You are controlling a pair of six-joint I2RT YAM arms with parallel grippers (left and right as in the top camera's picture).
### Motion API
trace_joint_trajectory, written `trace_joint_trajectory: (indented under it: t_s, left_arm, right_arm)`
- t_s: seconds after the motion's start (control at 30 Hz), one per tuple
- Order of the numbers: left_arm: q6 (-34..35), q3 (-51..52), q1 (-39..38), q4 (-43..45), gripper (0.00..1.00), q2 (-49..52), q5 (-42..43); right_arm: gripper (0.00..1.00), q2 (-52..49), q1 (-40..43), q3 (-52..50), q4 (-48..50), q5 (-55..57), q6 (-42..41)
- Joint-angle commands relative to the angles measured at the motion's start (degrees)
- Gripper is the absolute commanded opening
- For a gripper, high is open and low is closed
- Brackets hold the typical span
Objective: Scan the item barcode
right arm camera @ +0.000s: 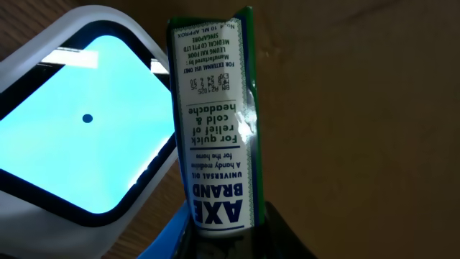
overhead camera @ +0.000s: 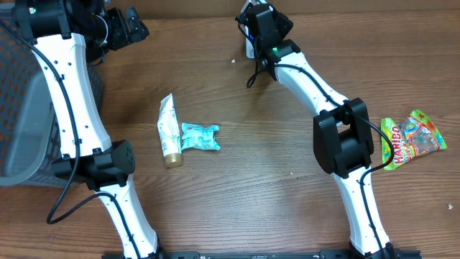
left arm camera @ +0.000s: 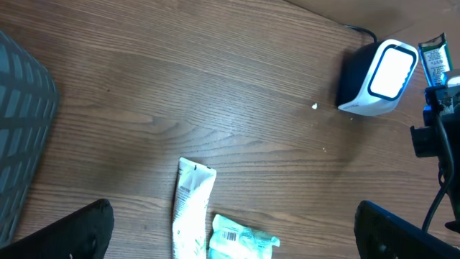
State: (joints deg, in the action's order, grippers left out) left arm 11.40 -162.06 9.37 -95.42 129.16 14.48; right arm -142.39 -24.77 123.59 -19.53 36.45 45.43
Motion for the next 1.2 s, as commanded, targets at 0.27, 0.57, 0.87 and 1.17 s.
trace_joint_trajectory:
  t_s: [0.27, 0.57, 0.87, 1.17]
  left_arm:
    - [-0.72, -0.70, -0.39, -0.11, 1.00, -0.59, -0.07]
    - [-0.70, -0.70, -0.39, -0.11, 1.00, -0.59, -0.07]
    - [-0.70, -0.70, -0.39, -0.11, 1.00, -0.59, -0.07]
    - [-0.70, -0.70, -0.39, -0.09, 1.00, -0.59, -0.09]
  right_arm:
    - [0.04, 0.15, 0.11, 0.48, -0.28, 3.87, 0.07]
    - [0.04, 0.48, -0.17, 0.48, -0.35, 7.02, 1.16]
    - [0.04, 6.67, -2.67, 0.48, -7.67, 1.66, 0.98]
    - [0.04, 25.35, -3.02, 0.52, -26.05, -19.34, -21.42]
